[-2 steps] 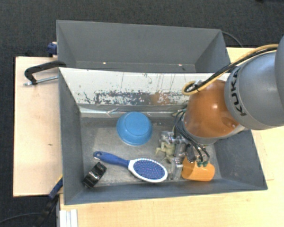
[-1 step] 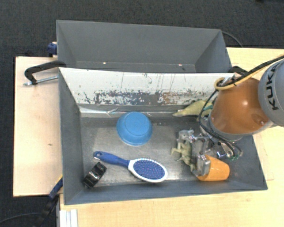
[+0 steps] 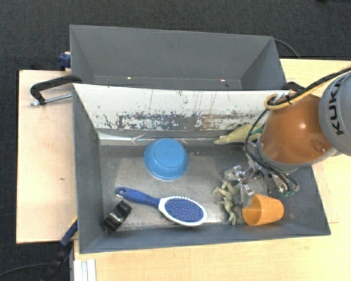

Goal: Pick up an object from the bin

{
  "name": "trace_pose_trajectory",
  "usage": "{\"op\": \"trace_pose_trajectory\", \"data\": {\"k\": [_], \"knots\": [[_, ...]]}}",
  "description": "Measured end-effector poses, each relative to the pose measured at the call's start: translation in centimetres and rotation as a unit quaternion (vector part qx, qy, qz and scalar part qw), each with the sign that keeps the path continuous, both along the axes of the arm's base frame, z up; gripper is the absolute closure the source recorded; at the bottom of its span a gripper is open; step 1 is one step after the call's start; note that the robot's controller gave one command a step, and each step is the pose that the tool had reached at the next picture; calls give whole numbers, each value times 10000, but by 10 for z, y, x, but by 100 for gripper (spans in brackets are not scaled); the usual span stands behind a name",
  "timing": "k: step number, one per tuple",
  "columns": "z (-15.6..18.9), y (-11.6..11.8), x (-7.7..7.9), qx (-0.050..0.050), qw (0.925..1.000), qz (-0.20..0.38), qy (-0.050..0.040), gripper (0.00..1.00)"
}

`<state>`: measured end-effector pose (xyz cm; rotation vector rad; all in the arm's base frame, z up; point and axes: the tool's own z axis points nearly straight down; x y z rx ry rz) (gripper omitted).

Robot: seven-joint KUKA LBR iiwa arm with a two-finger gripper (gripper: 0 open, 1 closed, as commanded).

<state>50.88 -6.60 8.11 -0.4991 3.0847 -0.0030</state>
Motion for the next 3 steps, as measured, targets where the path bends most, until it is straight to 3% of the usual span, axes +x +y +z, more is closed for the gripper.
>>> {"op": "trace_pose_trajectory", "data": {"k": [1,2,3], "knots": [[151,-4,3,-5,9996,-273,5,100],[120,-22,-6,7,9958,-910,84,100],[121,-22,-6,9,9958,-911,75,0]]}}
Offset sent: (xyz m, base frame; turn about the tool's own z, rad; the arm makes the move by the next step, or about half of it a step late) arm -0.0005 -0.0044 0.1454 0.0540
